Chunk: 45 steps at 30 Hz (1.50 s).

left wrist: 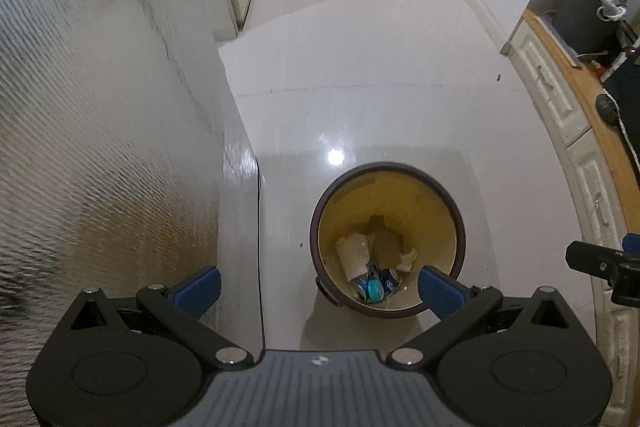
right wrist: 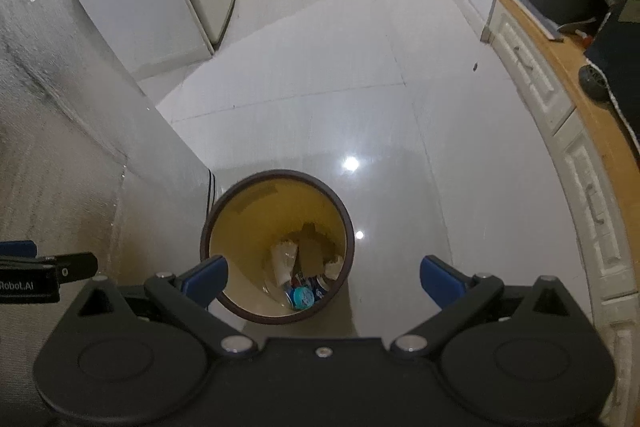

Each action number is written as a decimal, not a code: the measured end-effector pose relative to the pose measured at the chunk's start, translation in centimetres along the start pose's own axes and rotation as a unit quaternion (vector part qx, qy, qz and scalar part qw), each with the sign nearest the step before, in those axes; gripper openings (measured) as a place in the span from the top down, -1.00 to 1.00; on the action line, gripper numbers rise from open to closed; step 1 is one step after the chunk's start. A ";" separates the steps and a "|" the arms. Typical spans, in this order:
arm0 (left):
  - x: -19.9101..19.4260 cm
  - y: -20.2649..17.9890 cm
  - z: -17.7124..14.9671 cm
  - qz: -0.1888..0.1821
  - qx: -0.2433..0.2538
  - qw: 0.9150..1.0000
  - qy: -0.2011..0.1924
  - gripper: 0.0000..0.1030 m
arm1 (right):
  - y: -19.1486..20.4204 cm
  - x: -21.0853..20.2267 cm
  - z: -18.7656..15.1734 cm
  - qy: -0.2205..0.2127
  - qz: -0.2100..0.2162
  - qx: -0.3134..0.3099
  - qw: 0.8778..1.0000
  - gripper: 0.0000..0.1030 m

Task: Collect trash
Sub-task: 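Raise both open tools from the bin and move them toward the table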

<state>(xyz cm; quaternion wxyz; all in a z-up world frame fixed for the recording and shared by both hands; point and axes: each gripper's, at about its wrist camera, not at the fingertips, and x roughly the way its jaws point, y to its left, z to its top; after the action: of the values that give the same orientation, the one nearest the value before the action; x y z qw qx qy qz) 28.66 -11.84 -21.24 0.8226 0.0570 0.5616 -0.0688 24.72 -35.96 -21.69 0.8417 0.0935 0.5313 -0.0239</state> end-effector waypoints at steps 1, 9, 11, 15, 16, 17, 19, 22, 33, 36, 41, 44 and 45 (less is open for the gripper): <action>-0.5 -0.1 0.0 0.001 0.004 1.000 -0.006 -1.00 | 0.1 -0.5 -0.1 -0.004 -0.001 -0.003 1.000 -1.00; -4.9 -1.0 0.2 -0.004 0.015 0.998 -0.066 -1.00 | 0.3 -4.0 -0.3 -0.047 -0.008 -0.016 0.999 -1.00; -6.3 -1.4 0.1 -0.007 0.018 0.996 -0.087 -1.00 | 0.1 -5.1 -0.3 -0.062 -0.007 -0.014 0.998 -1.00; -8.6 -1.8 -0.1 -0.014 0.016 0.993 -0.118 -1.00 | -0.4 -7.4 0.0 -0.092 -0.004 -0.010 0.996 -1.00; -9.0 -1.7 -0.1 -0.016 0.015 0.992 -0.123 -1.00 | -0.5 -8.1 0.1 -0.101 -0.004 -0.010 0.995 -1.00; -9.6 -1.7 -0.1 -0.017 0.012 0.991 -0.130 -1.00 | -0.6 -8.7 0.2 -0.108 -0.004 -0.010 0.994 -1.00; -10.5 -1.6 -0.2 -0.019 0.006 0.990 -0.140 -1.00 | -0.8 -10.1 0.4 -0.125 -0.002 -0.011 0.992 -1.00; -12.3 -1.4 0.0 -0.026 -0.002 0.988 -0.155 -1.00 | -1.0 -12.1 0.6 -0.149 0.000 -0.014 0.989 -1.00; -22.2 -0.5 1.9 -0.024 0.002 0.969 -0.244 -1.00 | 1.8 -20.1 3.6 -0.242 0.033 -0.052 0.968 -1.00; -25.0 0.5 2.4 -0.008 0.002 0.962 -0.273 -1.00 | 3.7 -22.0 5.1 -0.263 0.043 -0.073 0.961 -1.00; -29.3 3.6 2.9 0.018 -0.014 0.950 -0.310 -1.00 | 7.3 -25.3 6.9 -0.292 0.071 -0.095 0.949 -1.00; -31.4 5.9 3.1 0.035 -0.025 0.944 -0.328 -1.00 | 9.6 -26.6 8.1 -0.302 0.091 -0.106 0.943 -1.00; -32.1 6.8 3.1 0.041 -0.027 0.942 -0.333 -1.00 | 10.5 -27.0 8.5 -0.306 0.096 -0.111 0.941 -1.00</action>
<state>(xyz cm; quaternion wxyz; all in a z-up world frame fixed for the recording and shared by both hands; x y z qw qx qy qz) 21.14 -4.12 9.92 0.9660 0.0313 0.2543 -0.0350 21.98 -28.79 7.49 0.9669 0.0386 0.2362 0.0884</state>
